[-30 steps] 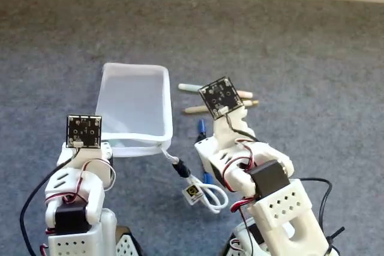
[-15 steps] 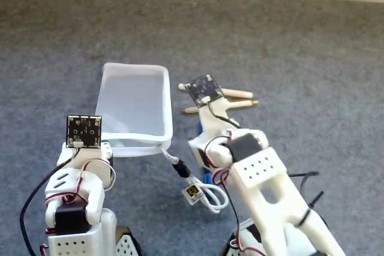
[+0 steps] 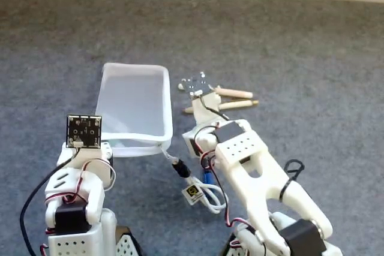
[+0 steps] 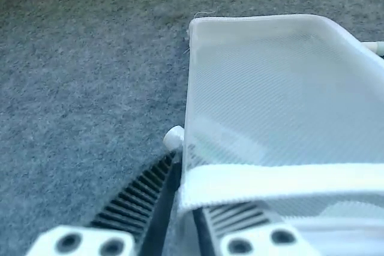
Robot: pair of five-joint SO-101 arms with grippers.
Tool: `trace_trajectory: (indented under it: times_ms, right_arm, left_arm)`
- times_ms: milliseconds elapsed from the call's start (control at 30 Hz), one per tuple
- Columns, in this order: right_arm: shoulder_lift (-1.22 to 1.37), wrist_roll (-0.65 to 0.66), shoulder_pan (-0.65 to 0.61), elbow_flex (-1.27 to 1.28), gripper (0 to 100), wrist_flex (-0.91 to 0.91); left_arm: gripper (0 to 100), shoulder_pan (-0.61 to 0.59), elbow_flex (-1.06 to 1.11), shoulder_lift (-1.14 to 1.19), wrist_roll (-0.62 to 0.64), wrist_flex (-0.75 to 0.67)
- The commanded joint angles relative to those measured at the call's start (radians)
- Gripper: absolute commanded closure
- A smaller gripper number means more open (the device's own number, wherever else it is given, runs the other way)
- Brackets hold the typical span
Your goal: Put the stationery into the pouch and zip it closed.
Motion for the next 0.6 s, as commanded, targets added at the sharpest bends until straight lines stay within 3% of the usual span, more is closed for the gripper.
trace_trajectory:
  times_ms: [0,133,567]
  right_arm:
    - [0.012,-0.008,0.012,-0.056,77.0,-0.05]
    - [0.048,-0.008,0.012,-0.082,83.4,-0.064]
    - [0.246,-0.012,0.079,-0.211,83.6,-0.064]
  left_arm:
    - [99,-0.015,-0.061,0.008,-0.006,0.005]
    - [99,-0.015,-0.059,0.008,-0.006,0.005]
    - [99,-0.015,-0.059,0.008,-0.006,0.006]
